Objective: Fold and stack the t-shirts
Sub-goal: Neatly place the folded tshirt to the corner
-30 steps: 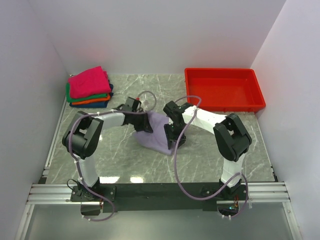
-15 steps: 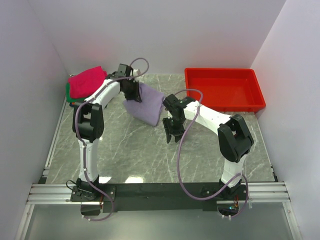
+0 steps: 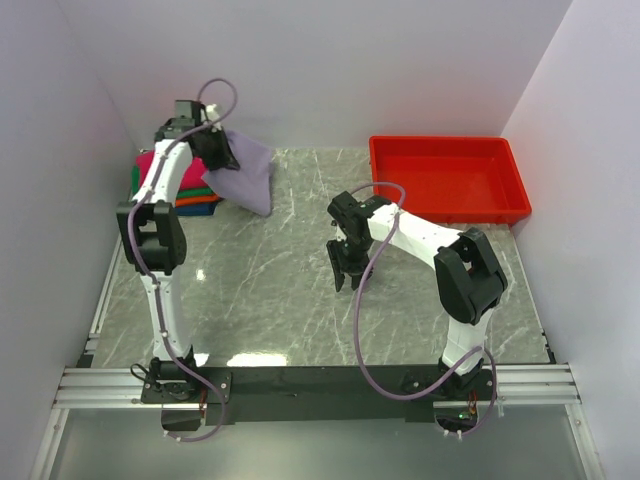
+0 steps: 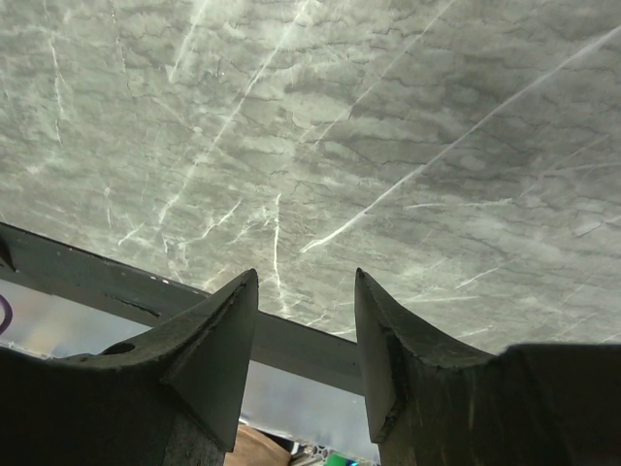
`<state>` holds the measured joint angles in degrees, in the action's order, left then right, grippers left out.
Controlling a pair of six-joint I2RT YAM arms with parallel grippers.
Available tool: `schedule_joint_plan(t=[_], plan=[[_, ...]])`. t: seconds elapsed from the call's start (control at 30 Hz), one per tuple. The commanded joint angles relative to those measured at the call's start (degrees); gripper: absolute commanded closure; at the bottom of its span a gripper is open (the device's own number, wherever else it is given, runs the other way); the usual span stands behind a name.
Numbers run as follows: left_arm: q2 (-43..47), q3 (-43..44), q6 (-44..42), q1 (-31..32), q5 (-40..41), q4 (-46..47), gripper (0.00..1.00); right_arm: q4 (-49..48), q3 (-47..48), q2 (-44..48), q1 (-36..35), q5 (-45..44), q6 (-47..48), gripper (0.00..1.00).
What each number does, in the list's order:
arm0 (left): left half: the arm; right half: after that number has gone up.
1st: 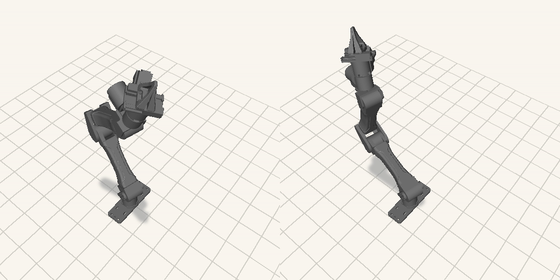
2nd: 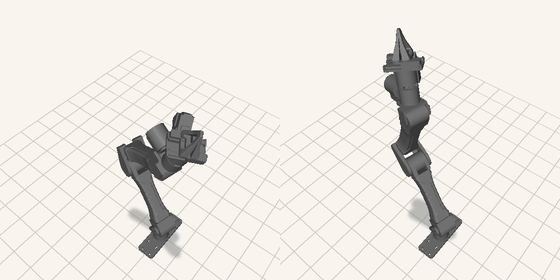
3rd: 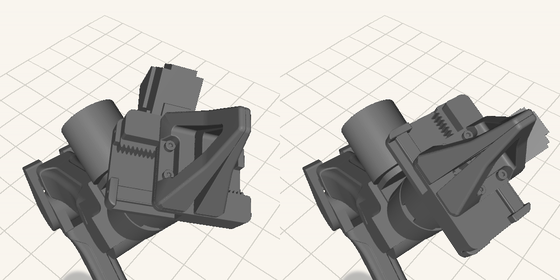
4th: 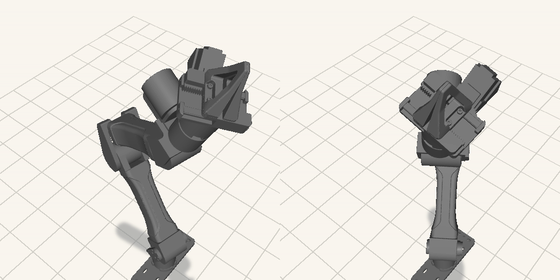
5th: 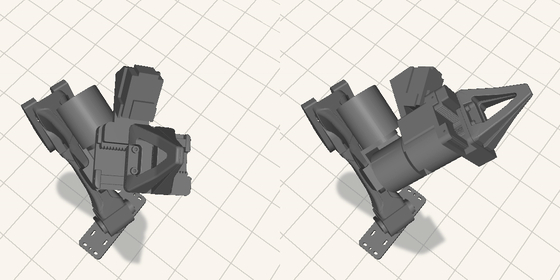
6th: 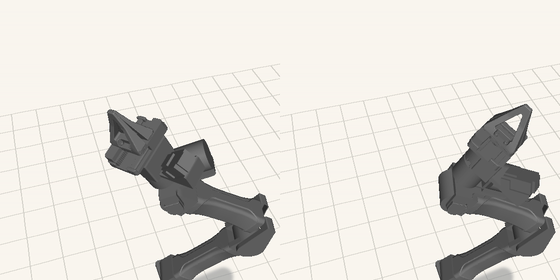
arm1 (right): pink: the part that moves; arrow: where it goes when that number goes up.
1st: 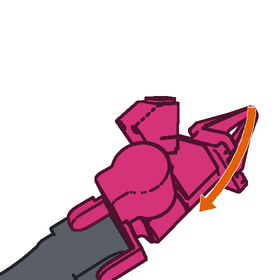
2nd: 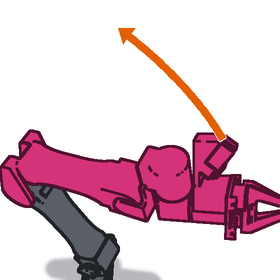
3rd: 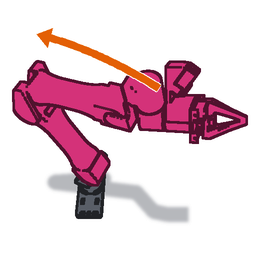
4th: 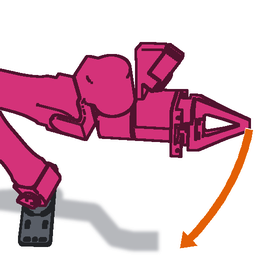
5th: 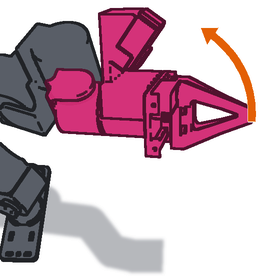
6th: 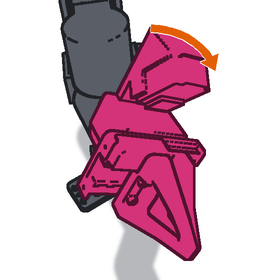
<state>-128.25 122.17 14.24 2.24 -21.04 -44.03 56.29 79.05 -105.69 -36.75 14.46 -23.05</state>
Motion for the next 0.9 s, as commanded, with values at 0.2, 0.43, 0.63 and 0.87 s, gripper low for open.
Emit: schedule_joint_plan(t=[0.2, 0.43, 0.63, 0.87], plan=[[8.98, 5.19, 7.55, -10.14, -12.26, 12.73, 1.0, 0.48, 0.67, -0.22, 0.1, 0.48, 0.11, 0.48], [7.75, 4.31, 15.19, -17.7, -19.48, 20.3, 1.0, 1.19, 1.81, -0.39, -0.6, 0.04, -0.15, 0.48], [8.89, -1.05, 14.6, -22.1, -21.94, 21.27, 1.0, 1.54, 2.78, -1.01, -1.04, 0.04, -0.51, 0.48], [4.68, -5.09, 10.73, -24.21, -24.32, 16.97, 1.0, 2.42, 4.88, -2.33, -1.92, 0.13, -0.33, 0.48]])
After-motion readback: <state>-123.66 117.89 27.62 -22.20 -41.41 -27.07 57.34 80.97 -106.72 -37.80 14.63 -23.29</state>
